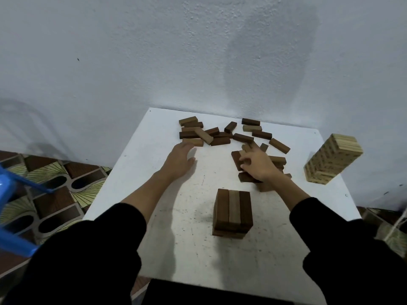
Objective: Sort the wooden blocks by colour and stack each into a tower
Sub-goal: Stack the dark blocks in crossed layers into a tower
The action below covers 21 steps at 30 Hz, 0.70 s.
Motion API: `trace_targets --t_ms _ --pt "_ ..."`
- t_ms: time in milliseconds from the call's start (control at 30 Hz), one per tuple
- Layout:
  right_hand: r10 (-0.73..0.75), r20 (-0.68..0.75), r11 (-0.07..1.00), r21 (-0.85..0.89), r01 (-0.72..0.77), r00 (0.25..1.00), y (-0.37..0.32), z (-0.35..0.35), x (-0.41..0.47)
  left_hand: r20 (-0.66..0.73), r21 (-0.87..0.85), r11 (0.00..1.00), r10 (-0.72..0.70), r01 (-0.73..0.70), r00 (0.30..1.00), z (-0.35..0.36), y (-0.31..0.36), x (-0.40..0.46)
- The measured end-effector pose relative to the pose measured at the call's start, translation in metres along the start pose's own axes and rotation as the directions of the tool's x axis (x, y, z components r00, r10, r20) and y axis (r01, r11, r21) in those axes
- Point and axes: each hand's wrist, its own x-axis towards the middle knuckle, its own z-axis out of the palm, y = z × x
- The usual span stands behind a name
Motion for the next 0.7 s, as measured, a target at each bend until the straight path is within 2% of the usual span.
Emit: trace_targets --t_ms 67,133,233,300,400,500,600,667,700 --pt "-0.027 0.036 0.999 -0.026 0.028 0.999 -0.001 0.002 0.006 0.054 0.102 0.993 0.046 -0.052 0.997 0.003 -0.005 0.014" --pt "-0.058 0.055 0.998 -0.026 0.06 0.997 -0.002 0.004 0.014 0.109 0.216 0.976 0.015 -0.038 0.994 0.002 -0.009 0.024" --pt "-0.091 0.07 0.996 0.008 0.091 0.993 -0.004 0.008 0.023 0.124 0.323 0.941 0.067 -0.104 0.99 -0.002 -0.008 0.033" --pt "-0.105 0.067 0.994 0.044 0.103 0.992 -0.006 0.013 0.025 0.109 0.306 0.938 0.133 -0.16 0.985 -0.001 -0.007 0.035" --pt "-0.14 0.072 0.988 0.072 0.134 0.988 -0.01 0.019 0.03 0.021 0.227 0.968 0.103 -0.105 0.994 0.002 -0.01 0.038" --pt "-0.162 0.082 0.985 0.073 0.156 0.983 -0.015 0.021 0.033 0.041 0.364 0.929 0.052 -0.063 0.998 0.003 -0.015 0.044" --pt "-0.16 0.094 0.984 0.096 0.151 0.983 -0.015 0.023 0.036 -0.009 0.456 0.89 0.025 -0.018 1.0 0.0 -0.013 0.045" --pt "-0.158 0.095 0.982 0.119 0.146 0.983 -0.015 0.024 0.037 -0.058 0.406 0.914 0.038 -0.011 0.998 0.0 -0.007 0.041" --pt "-0.158 0.094 0.981 0.13 0.145 0.983 -0.015 0.024 0.037 -0.076 0.306 0.952 0.016 0.008 0.997 0.001 -0.004 0.039"
